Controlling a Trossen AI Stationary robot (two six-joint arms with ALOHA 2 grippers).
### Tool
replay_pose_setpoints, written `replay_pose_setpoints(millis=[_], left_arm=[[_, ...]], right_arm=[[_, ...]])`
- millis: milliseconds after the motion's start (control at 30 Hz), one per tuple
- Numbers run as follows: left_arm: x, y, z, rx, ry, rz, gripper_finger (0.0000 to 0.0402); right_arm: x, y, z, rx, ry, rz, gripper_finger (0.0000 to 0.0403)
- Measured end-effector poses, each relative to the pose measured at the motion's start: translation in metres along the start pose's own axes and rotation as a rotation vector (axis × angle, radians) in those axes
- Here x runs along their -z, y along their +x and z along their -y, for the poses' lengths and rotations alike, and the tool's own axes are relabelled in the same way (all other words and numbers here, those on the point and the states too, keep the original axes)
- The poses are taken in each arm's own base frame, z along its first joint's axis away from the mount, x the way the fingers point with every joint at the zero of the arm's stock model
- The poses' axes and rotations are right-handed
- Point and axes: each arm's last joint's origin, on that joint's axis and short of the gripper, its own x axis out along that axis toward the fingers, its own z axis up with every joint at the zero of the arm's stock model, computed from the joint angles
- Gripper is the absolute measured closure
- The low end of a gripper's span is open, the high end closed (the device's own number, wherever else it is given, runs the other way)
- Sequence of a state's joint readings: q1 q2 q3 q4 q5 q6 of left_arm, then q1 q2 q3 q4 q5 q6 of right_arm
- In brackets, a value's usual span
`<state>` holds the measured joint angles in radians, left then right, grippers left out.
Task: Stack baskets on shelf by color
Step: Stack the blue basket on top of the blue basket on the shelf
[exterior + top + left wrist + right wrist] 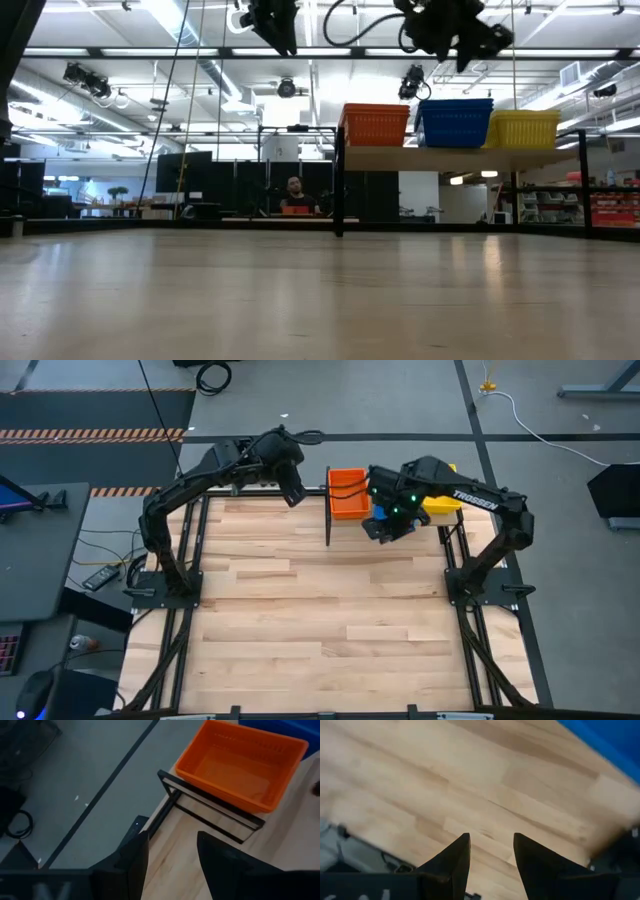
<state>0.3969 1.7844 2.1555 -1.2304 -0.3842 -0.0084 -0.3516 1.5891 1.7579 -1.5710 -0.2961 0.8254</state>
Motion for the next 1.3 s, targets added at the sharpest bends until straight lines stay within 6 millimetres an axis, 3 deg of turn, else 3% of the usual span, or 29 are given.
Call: replay_pose_setpoints(millis=[133, 300, 633, 1033, 1300], left_arm=[[0.000, 0.003, -0.007, -0.011, -0.017, -0.001, 0.0228], [-0.003, 0.005, -0.012, 0.006, -0.035, 0.019, 0.0228], [-0.005, 0.003, -0.007, 0.056, -0.032, 0.042, 0.0228], [-0.002, 0.002, -0.003, 0.065, 0.001, 0.021, 0.0228], [-0.002, 0.002, -0.003, 0.064, 0.002, 0.019, 0.0228]], right_arm=[[0.011, 0.009, 0.007, 0.076, 0.166, 0.030, 0.0245], [0.008, 0.018, 0.017, 0.185, 0.289, 0.117, 0.0245], [-0.008, 0.019, 0.025, 0.260, 0.326, 0.268, 0.0245], [-0.020, 0.013, 0.040, 0.311, 0.354, 0.314, 0.0245], [-0.025, 0.012, 0.039, 0.274, 0.309, 0.330, 0.0245]])
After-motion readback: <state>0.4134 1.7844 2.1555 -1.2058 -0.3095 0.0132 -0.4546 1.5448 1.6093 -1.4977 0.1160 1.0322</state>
